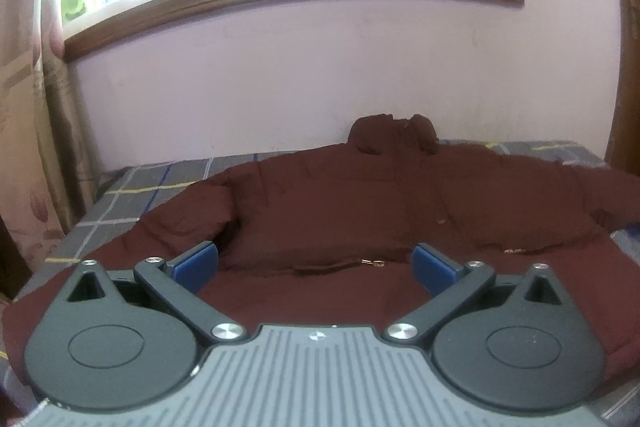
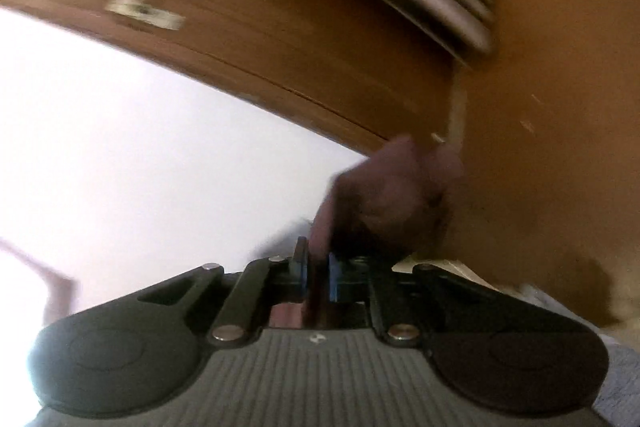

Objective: Fold large clothes

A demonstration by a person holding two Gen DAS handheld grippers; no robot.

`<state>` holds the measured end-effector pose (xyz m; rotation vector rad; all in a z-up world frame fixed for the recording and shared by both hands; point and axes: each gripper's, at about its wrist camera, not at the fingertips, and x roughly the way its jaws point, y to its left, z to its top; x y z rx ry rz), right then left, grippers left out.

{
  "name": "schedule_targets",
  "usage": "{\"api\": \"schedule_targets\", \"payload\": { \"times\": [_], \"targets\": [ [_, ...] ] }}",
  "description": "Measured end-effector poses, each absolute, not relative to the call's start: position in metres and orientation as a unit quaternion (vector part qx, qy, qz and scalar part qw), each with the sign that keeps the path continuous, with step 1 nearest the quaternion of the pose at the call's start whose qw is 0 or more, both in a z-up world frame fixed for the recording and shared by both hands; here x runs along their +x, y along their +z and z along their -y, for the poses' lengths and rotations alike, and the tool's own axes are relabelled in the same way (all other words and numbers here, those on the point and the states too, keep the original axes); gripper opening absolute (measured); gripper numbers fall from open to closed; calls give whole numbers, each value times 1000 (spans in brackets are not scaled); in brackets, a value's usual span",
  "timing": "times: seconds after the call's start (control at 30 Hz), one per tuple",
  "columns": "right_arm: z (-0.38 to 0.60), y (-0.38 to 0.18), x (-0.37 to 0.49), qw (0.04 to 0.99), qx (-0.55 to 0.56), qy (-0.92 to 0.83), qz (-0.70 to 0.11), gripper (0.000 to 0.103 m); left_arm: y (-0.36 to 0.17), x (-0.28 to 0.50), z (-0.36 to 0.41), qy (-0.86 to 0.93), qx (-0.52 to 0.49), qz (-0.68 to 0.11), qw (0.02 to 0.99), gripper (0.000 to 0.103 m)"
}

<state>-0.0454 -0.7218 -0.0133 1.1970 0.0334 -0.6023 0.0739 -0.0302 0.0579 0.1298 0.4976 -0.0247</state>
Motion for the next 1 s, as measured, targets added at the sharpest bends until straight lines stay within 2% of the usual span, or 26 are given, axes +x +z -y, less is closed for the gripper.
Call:
{"api": "schedule_targets", "payload": {
  "times": [0.2,0.23,0.4,0.5,0.57,0.7,0.73,0.8,0.83,0.87,1.0],
  "targets": [
    [655,107,-4,874,446,-195,3,9,60,73,3,-9,12,-257,966,103],
    [636,128,10,888,426,-172,2,6,60,73,-3,-8,4,-258,966,103],
    [520,189,100,936,348,-48,-20,5,61,69,-27,-1,-21,-256,966,103],
    [444,194,149,942,329,40,-59,4,59,68,-39,0,-37,-258,965,103],
    [405,177,162,931,348,75,-85,5,59,68,-47,-6,-49,-262,964,103],
    [384,136,145,945,299,30,-127,7,60,67,-58,-5,-50,-245,968,103],
    [399,123,134,940,309,10,-143,12,59,68,-58,-5,-46,-246,968,103],
    [434,104,105,931,325,-55,-159,38,56,74,-56,-10,-43,-256,966,103],
    [456,97,86,921,342,-89,-162,68,54,77,-56,-13,-44,-261,964,103],
    [483,90,63,905,375,-124,-157,84,52,79,-55,-14,-44,-265,963,103],
    [566,70,-32,843,477,-223,-112,84,47,84,-48,-16,-56,-277,959,103]
  ]
}}
